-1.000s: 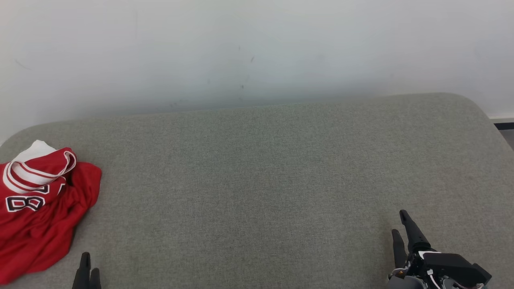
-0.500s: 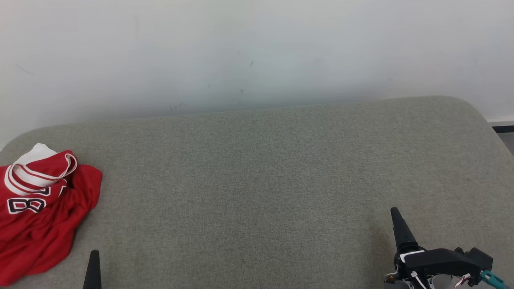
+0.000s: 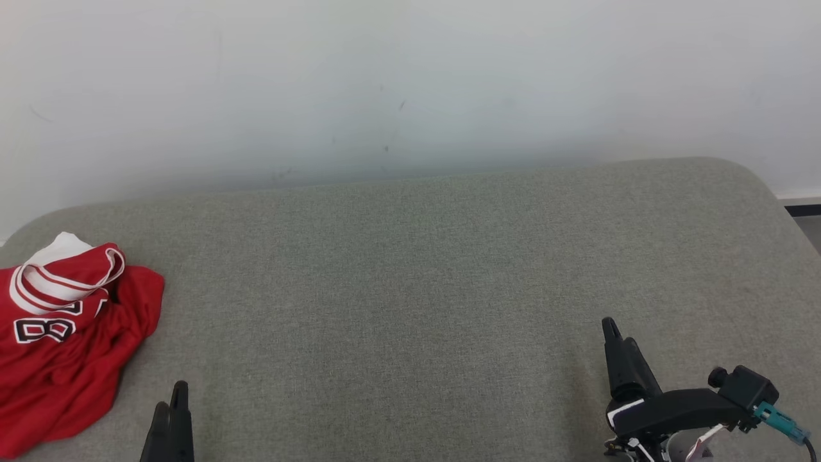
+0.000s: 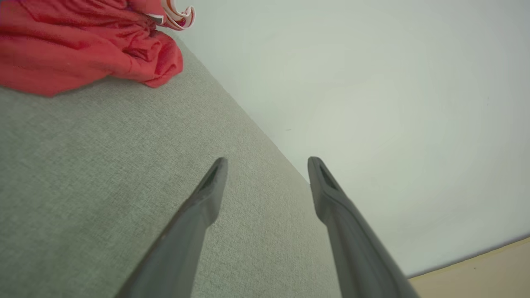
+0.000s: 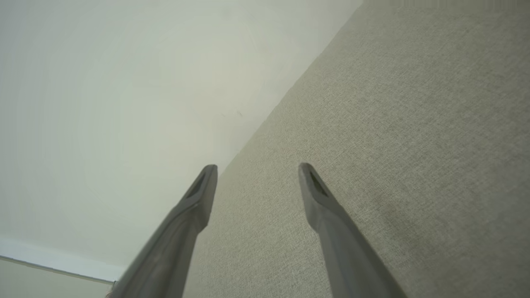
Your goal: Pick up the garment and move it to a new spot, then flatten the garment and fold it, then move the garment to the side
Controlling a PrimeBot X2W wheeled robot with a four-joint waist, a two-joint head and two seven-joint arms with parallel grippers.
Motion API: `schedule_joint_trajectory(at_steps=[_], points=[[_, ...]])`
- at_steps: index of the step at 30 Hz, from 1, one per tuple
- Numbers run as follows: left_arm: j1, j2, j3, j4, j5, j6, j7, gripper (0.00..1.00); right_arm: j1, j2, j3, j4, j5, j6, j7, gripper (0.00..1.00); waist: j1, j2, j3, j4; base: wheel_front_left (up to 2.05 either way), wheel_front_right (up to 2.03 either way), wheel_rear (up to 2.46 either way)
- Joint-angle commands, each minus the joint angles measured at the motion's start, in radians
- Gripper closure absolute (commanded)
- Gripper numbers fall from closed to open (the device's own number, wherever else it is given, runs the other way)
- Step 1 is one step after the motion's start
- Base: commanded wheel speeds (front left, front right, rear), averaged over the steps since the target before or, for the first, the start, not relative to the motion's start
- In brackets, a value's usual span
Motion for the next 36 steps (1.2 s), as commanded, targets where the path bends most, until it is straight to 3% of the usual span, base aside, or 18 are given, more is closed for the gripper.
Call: schedule_joint_trajectory(at_steps=[1,14,36], points=[[0.007,0.003,0.001,-0.023,0.036,0.0,-0.01,0.0,-0.007,-0.007,0.008,-0.026,-0.028,0.0,-0.008,0.0,0.0,-0.0001,0.0,0.0,0.0,0.0,0.0],[0.029,-0.004,-0.013,-0.095,0.253,0.025,-0.053,0.0,0.021,-0.012,0.064,-0.068,-0.201,0.0,-0.048,0.0,0.0,-0.0001,-0.012,-0.002,0.0,0.0,0.0],[0.056,-0.002,-0.057,-0.145,0.524,0.042,-0.113,0.0,0.074,0.003,0.061,-0.116,-0.455,0.0,-0.105,0.0,0.0,-0.0001,-0.025,-0.008,0.0,0.0,0.0]])
